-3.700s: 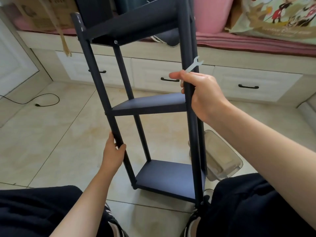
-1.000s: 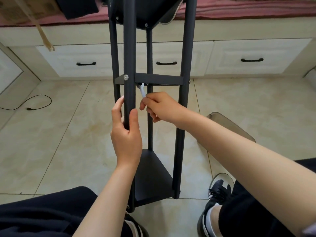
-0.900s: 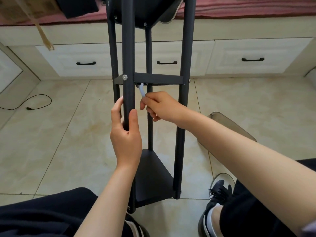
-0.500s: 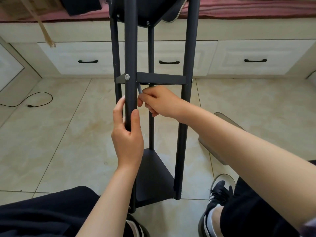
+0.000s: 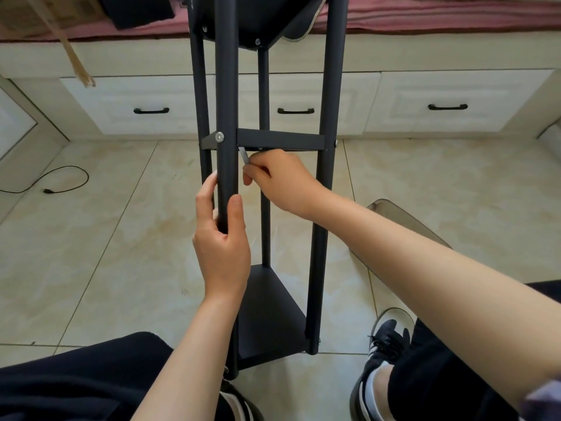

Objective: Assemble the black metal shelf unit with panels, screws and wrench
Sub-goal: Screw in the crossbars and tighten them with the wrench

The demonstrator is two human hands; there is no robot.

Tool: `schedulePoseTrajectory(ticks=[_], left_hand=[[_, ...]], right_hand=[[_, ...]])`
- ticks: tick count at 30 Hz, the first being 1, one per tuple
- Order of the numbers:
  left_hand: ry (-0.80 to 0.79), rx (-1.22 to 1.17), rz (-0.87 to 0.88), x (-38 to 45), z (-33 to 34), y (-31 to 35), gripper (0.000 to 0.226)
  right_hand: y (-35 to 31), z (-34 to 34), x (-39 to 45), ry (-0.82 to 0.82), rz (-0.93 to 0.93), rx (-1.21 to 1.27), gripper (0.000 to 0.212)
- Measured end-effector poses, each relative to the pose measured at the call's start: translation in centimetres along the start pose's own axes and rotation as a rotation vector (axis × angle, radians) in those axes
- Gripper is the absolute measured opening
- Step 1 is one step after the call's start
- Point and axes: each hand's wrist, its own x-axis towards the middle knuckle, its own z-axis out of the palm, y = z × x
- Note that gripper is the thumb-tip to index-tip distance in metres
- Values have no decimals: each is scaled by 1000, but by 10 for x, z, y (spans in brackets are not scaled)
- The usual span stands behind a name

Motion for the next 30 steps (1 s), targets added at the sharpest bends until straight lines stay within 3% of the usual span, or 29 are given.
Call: schedulePoseTrajectory(ticks=[15,22,30], left_hand=[[3,36,26,-1,-4,-2,34],[-18,17,30,-3,-3,-1,34],[-12,-4,11,-4,-5,-4,36]], right_hand=[[7,33,14,221,-135,54,21],[9,44,17,415,-147,50,26],[9,51,19,475,-194,6,22]])
